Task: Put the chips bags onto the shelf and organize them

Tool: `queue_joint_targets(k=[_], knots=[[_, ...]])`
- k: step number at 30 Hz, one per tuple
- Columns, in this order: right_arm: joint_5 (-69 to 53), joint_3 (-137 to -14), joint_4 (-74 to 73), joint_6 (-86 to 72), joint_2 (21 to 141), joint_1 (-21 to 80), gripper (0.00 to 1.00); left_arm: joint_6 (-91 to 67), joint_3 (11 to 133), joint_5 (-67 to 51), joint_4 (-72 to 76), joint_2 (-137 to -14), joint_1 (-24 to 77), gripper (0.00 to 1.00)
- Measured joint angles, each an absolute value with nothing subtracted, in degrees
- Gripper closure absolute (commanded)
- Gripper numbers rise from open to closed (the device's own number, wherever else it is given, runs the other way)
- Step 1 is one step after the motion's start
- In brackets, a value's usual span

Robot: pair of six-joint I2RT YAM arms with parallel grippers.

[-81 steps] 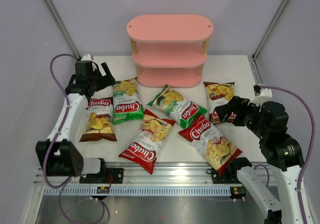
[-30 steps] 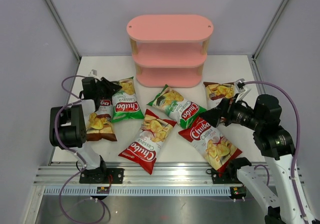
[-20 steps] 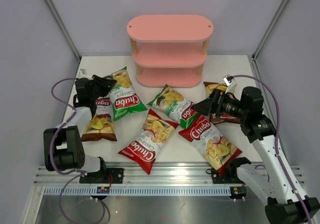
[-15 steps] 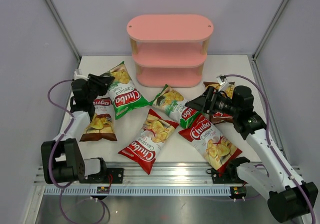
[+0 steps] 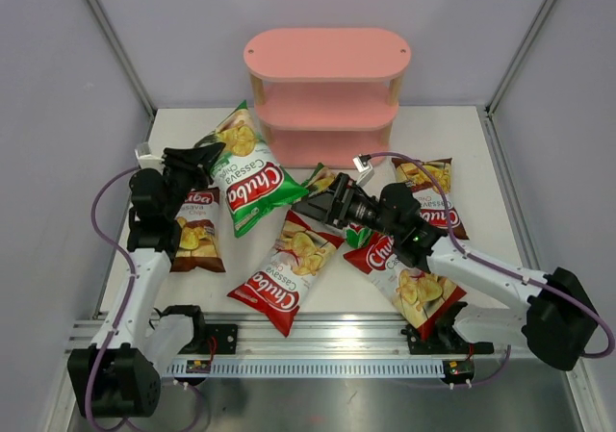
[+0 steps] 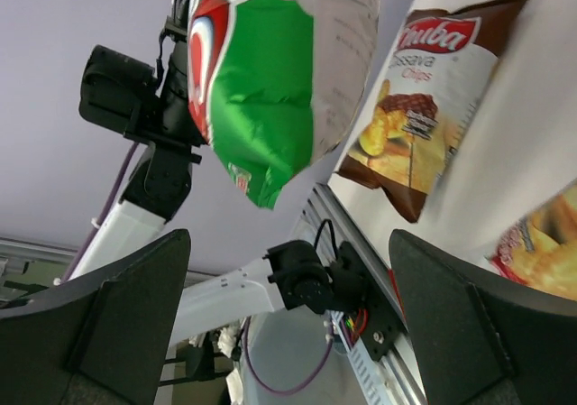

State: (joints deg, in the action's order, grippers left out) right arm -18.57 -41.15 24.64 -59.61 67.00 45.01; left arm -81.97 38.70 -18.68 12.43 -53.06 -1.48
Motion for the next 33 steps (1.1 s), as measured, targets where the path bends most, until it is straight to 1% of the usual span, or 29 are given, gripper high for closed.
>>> queue_joint_targets(k=[6,14,19,25,28,29,30,32,33], knots=[[-14.9,-42.5,33.6,-59.3,72.2,48.9,0.01,-86.6,38.7,-14.8,12.1,-47.2,5.6,0.78],[-13.7,-44.7,40.1,-56.0,73.2,50.8,0.01,-90.6,38.7,-6.6,12.1,-46.5,13.8,0.79],[-12.2,-44.7,40.7,-54.1,72.9,50.9,0.0,-91.3,38.4,-3.5,12.6,-46.5,16.3,0.8],[-9.6,-44.8,39.8,-52.0,71.4,51.2,0.01,-89.8,38.4,-0.8,13.5,-45.9,18.6,0.78],[-8.9,-45.6,38.3,-50.5,70.9,51.4,0.09,-89.1,38.4,-0.8,13.9,-45.8,18.9,0.75],[-8.8,-45.8,37.7,-50.1,70.8,51.4,0.15,-88.9,38.4,-0.8,14.0,-45.8,18.9,0.71],[-8.9,-46.2,37.0,-49.6,70.8,51.4,0.26,-88.7,38.4,-0.8,14.0,-45.7,18.9,0.68],[-9.0,-46.8,36.1,-48.6,70.8,51.4,0.4,-88.0,38.3,-0.7,13.9,-45.0,18.9,0.62],[-9.1,-46.9,35.9,-48.3,70.8,51.3,0.53,-87.5,38.3,-0.6,13.8,-44.6,18.9,0.55]])
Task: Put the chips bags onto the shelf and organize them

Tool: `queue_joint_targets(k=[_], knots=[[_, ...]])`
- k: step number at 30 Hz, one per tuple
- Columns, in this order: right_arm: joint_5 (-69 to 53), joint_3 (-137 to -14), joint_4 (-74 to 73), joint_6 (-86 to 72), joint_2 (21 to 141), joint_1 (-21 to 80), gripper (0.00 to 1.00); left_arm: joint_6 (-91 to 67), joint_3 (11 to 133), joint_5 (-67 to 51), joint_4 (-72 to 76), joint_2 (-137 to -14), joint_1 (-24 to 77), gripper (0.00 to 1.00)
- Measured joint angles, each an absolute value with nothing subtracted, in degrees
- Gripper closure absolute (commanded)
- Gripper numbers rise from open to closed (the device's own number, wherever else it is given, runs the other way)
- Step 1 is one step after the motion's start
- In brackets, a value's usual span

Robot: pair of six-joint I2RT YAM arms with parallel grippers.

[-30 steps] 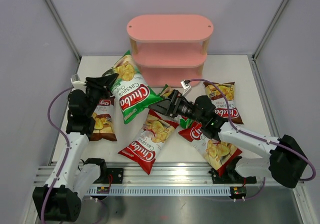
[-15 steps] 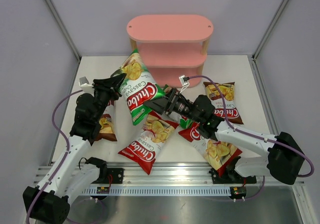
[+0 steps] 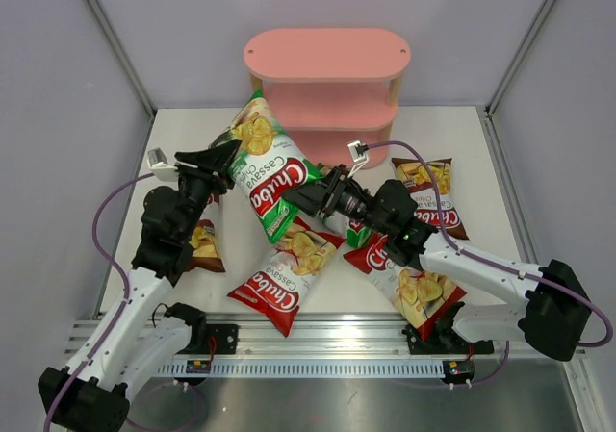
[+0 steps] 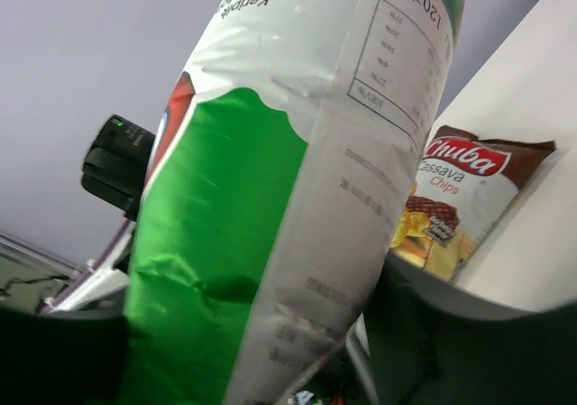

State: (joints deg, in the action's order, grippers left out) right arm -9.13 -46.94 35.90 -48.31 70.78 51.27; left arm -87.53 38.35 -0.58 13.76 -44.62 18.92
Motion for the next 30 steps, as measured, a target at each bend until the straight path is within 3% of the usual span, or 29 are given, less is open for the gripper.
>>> queue_joint_targets(k=[4,6,7,10,21,30], knots=[[-11.4,-47.2,34.9,-45.9,70.9,50.2,0.73,-84.4,38.9,0.1,11.9,-42.4,19.0,0.37],[-12.4,-47.4,34.9,-45.3,71.0,49.9,0.75,-82.9,39.6,0.3,10.8,-41.8,19.1,0.27],[-13.0,-47.5,34.9,-45.1,71.0,49.7,0.77,-82.3,40.0,0.3,10.1,-41.7,19.1,0.15],[-13.2,-48.0,34.8,-44.8,71.0,49.3,0.79,-79.5,41.0,0.7,8.1,-41.3,19.2,0.01],[-13.1,-51.3,32.5,-46.1,70.9,42.9,0.83,-59.7,52.1,14.4,-16.9,-35.3,20.9,0.01],[-12.5,-60.3,26.3,-48.2,71.5,36.8,0.85,-45.1,58.0,20.8,-26.7,-34.2,20.8,0.01]])
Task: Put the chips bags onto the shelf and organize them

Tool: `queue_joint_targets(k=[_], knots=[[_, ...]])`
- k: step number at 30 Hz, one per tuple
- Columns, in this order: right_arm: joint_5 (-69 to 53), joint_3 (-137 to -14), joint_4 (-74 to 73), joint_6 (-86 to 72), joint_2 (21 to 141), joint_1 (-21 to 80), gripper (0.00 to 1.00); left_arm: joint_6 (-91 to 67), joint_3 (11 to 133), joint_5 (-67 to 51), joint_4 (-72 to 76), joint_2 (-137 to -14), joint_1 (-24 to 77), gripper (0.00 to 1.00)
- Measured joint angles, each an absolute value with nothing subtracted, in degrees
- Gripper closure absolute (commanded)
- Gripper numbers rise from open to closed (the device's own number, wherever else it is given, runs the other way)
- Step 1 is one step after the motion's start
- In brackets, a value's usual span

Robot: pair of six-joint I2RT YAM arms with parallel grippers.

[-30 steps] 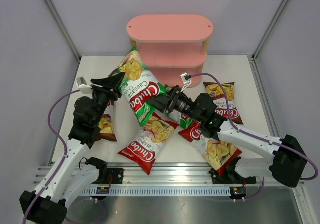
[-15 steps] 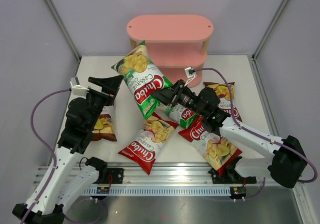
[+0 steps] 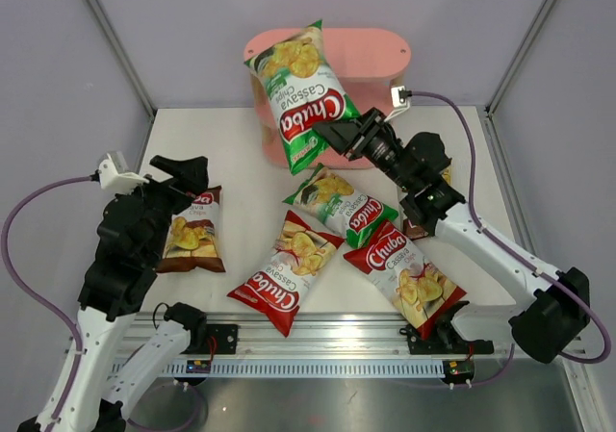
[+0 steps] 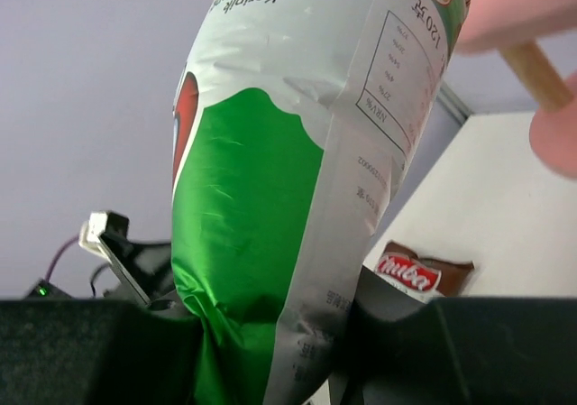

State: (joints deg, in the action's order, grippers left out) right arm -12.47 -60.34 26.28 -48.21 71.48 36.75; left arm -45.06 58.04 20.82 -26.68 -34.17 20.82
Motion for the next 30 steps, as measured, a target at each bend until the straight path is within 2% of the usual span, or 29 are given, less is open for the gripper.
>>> queue_joint_targets(k=[7,8,18,19,30], knots=[[-7.0,-74.5,24.2,-50.4,79.4,35.3,0.89,-34.4,58.0,19.3,-33.7,-31.6,20.8,0.01],[-5.7,-75.8,24.4,-51.0,80.8,35.4,0.85,-33.0,58.0,19.1,-34.7,-30.7,20.8,0.01],[7.1,-86.1,22.3,-57.0,96.8,35.5,0.86,-22.1,52.9,20.3,-39.4,-22.2,20.8,0.01],[7.8,-87.4,21.5,-57.3,98.2,35.5,0.83,-21.4,51.7,20.5,-39.7,-21.6,20.8,0.01],[15.4,-101.8,14.0,-58.3,106.7,38.2,0.79,-18.8,47.4,21.6,-42.1,-17.9,20.8,0.01]])
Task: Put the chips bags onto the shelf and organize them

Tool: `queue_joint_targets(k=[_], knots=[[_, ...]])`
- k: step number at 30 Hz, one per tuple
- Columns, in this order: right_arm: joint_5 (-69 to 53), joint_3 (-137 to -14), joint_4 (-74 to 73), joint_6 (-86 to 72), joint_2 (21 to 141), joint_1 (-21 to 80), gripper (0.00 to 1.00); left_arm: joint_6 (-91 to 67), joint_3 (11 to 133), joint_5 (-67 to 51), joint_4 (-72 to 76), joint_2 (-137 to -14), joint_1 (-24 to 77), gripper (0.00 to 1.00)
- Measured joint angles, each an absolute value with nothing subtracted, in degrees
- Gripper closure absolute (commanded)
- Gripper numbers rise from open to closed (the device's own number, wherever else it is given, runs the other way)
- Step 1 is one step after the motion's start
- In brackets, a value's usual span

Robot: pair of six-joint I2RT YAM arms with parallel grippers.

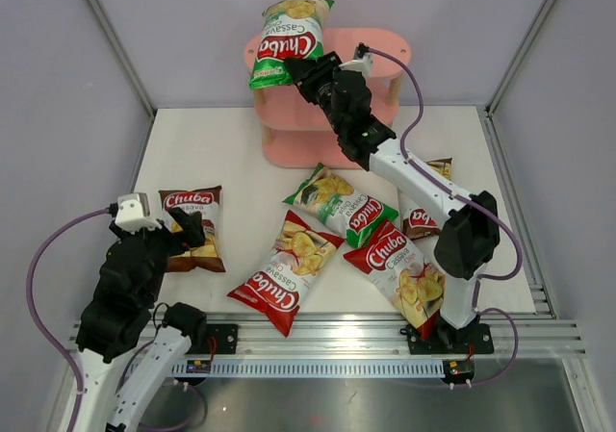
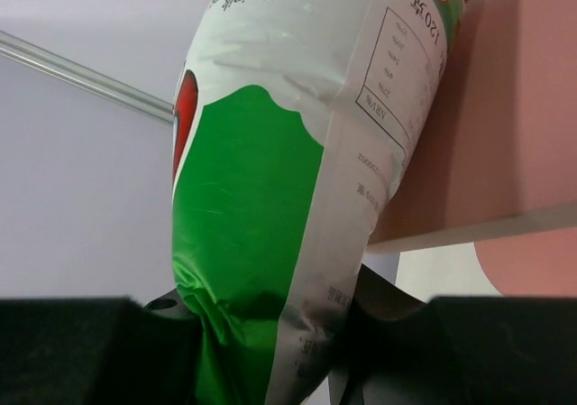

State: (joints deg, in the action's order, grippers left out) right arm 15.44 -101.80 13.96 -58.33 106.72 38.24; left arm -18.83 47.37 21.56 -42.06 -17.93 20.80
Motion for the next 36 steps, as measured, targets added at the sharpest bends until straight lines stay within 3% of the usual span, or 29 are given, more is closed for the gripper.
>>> queue_joint_targets(k=[8,11,13,18,22,26,36], knots=[[15.3,-106.7,10.5,-59.9,110.7,38.2,0.72,-18.8,47.4,22.1,-42.1,-16.5,21.2,0.01],[15.2,-107.2,10.0,-60.5,110.7,38.2,0.46,-18.8,47.4,22.5,-42.1,-16.5,21.4,0.01],[15.0,-107.2,9.3,-60.9,110.7,38.2,0.34,-18.8,47.4,22.7,-42.1,-16.5,21.5,0.01],[14.9,-107.2,6.7,-60.9,110.7,38.1,0.31,-18.8,47.4,23.0,-42.2,-16.4,21.7,0.01],[14.9,-106.7,5.0,-61.0,110.2,38.1,0.22,-18.8,47.4,23.3,-42.2,-16.4,21.7,0.01],[14.2,-105.0,3.4,-61.3,108.6,37.8,0.01,-18.8,47.4,23.3,-42.4,-16.4,21.7,0.01],[10.7,-101.1,3.2,-60.7,103.4,35.8,0.01,-18.8,47.4,23.2,-42.5,-16.7,21.7,0.01]])
